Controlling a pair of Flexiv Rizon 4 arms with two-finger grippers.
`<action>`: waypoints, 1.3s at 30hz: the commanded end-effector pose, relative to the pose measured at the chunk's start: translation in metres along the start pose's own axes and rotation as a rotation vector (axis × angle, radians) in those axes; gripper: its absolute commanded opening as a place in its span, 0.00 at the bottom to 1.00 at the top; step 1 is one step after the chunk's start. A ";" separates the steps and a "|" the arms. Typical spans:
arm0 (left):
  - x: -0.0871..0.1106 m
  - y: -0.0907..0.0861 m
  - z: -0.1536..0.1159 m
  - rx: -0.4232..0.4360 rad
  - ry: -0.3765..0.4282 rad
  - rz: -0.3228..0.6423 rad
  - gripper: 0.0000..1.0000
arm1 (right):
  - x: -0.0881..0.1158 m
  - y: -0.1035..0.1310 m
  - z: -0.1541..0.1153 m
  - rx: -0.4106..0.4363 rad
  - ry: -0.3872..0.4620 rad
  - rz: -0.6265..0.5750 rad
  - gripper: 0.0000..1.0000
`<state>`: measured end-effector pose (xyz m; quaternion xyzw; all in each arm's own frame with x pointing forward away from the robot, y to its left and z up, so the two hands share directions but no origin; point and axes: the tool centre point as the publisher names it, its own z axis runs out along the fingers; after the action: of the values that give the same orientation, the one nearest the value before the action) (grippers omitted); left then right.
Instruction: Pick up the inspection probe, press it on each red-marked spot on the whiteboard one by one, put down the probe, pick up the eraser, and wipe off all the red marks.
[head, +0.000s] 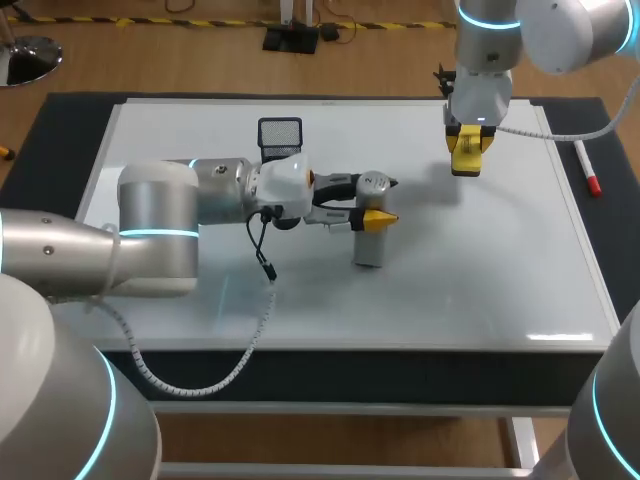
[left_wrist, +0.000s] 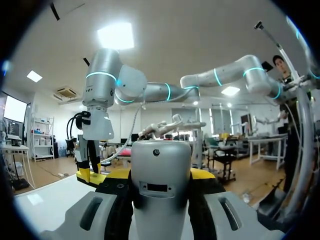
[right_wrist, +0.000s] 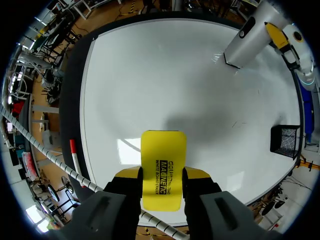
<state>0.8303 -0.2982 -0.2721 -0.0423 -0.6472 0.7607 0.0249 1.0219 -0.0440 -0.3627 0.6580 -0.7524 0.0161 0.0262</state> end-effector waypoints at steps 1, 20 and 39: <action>0.000 0.003 -0.001 0.005 0.003 0.001 0.00 | 0.001 -0.001 -0.001 0.001 0.001 -0.002 0.00; 0.004 -0.040 -0.070 0.037 -0.092 0.069 0.00 | 0.001 -0.001 -0.001 0.001 0.001 -0.002 0.00; 0.017 -0.055 -0.191 0.007 -0.176 0.080 0.00 | 0.001 -0.001 -0.001 0.001 0.001 -0.002 0.00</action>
<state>0.8393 -0.1246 -0.2474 -0.0018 -0.6436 0.7632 -0.0578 1.0218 -0.0440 -0.3627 0.6581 -0.7523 0.0161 0.0262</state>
